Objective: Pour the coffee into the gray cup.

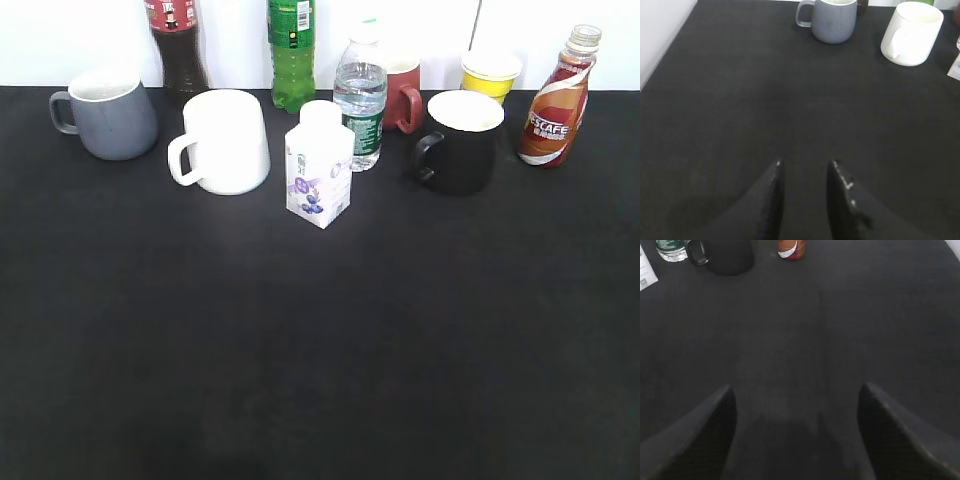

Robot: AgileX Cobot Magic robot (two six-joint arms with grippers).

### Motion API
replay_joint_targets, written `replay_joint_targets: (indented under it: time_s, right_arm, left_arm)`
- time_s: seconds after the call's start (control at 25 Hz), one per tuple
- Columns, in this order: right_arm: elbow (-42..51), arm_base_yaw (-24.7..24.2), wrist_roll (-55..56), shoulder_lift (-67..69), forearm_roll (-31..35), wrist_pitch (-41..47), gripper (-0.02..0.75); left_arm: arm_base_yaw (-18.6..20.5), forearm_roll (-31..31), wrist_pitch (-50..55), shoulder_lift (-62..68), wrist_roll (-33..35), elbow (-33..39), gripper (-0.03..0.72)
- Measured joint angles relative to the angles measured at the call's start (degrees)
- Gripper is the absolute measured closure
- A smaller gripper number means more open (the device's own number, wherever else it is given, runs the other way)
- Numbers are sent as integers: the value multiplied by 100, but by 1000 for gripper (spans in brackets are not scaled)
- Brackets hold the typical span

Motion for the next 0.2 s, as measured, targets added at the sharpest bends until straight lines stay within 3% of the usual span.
replay_joint_targets:
  time_s: [0.2]
  right_arm:
    - [0, 0, 0, 0, 0, 0, 150]
  left_arm:
    - [0, 2, 0, 0, 0, 0, 459]
